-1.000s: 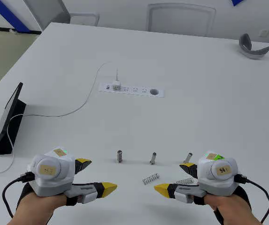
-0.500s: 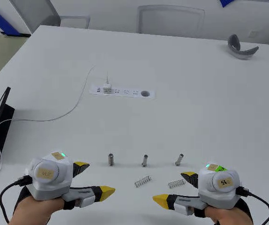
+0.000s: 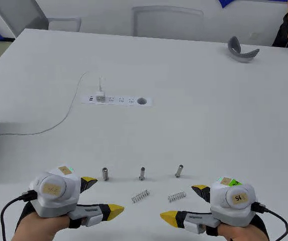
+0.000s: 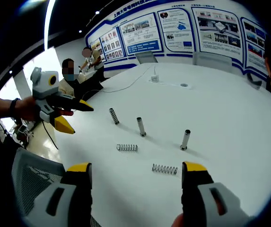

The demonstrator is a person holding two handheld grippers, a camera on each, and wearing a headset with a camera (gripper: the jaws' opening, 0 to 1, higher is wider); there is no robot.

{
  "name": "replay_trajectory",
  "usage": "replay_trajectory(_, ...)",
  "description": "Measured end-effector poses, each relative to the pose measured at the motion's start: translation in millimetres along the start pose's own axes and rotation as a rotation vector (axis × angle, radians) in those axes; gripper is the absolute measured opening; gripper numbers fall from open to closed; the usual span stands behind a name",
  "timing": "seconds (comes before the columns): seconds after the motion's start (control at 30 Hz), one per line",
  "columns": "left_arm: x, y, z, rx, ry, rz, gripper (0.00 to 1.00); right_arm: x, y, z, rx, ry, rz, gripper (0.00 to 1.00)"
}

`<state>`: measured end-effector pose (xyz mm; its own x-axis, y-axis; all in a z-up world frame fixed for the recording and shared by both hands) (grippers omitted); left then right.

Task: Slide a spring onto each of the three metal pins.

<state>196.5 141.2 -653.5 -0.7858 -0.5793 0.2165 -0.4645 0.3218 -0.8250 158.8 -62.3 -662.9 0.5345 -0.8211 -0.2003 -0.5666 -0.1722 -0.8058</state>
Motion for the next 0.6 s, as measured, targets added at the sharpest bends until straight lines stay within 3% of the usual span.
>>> replay_trajectory(0.33, 6.9, 1.3, 21.7, -0.036, 0.035, 0.032, 0.67, 9.1, 1.5, -12.4, 0.004, 0.012, -0.002, 0.8)
replay_trajectory(0.6, 8.6, 4.5, 40.1, -0.065, 0.043, 0.042, 0.63, 6.5, 5.5, -18.0, -0.003, 0.006, -0.004, 0.8)
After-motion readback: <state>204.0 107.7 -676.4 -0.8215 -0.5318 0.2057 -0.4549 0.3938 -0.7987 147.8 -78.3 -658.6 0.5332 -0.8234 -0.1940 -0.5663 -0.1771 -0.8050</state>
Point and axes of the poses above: the centre of the closed fingertips' face, and the gripper's own axes: z roughly forward along the fingers, x roughly to its right, y roughly out of its underside, the point moved 4 cm from there along -z, roughly backward along the fingers, and after that the axes turned 4 degrees about x, right-handed, at the moved point
